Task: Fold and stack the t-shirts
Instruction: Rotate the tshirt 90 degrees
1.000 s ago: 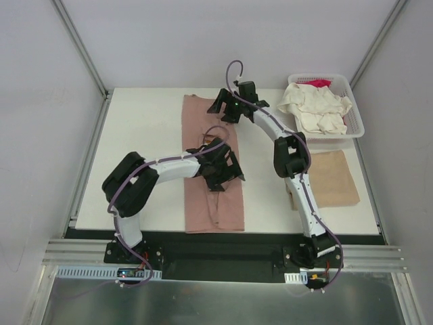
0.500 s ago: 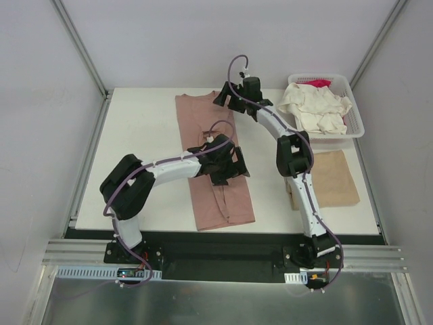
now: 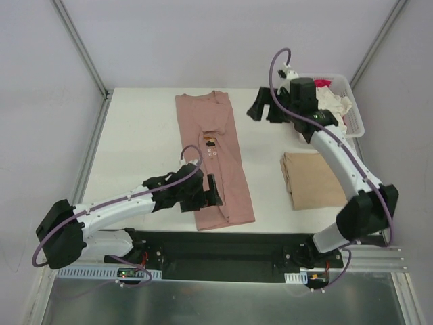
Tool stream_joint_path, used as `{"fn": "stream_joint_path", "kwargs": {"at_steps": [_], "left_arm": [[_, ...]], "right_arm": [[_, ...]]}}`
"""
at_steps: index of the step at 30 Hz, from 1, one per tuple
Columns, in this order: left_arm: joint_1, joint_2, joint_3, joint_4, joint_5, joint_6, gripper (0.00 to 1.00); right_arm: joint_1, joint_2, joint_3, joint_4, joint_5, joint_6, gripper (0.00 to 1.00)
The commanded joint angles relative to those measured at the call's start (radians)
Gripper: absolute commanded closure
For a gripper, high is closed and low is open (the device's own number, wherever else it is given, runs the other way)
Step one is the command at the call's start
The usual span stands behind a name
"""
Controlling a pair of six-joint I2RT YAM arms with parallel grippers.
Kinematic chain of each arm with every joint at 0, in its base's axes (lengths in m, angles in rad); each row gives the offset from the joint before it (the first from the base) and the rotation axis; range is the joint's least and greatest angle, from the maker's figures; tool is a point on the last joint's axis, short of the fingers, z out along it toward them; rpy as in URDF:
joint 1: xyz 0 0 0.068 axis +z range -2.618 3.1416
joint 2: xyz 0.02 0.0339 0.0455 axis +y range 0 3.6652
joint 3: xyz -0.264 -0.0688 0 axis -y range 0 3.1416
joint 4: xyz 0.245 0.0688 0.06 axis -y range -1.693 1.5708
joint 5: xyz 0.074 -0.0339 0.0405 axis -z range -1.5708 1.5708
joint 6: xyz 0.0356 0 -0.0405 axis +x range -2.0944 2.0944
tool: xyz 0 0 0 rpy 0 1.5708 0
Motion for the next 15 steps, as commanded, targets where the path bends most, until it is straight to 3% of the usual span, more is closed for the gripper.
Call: {"fn": "stream_joint_path", "kwargs": {"at_steps": [1, 4, 8, 13, 15], "left_arm": [[-0.002, -0.118, -0.168, -0.129, -0.060, -0.146, 0.01], [0.000, -0.149, -0.233, -0.131, -0.060, -0.200, 0.04], [-0.002, -0.086, -0.245, -0.129, -0.057, -0.222, 0.14], [-0.022, 0.024, -0.189, -0.114, -0.043, -0.199, 0.37], [-0.022, 0.076, -0.170, -0.114, -0.037, -0.199, 0.58]], "right_arm": [[0.109, -0.190, -0.338, -0.129, 0.116, -0.067, 0.03], [0.266, -0.290, -0.437, -0.184, 0.300, -0.080, 0.03], [0.431, -0.305, -0.517, -0.205, 0.334, 0.002, 0.03], [0.573, -0.113, -0.394, -0.267, 0.371, -0.015, 0.03], [0.611, -0.040, -0.298, -0.293, 0.423, -0.027, 0.03]]}}
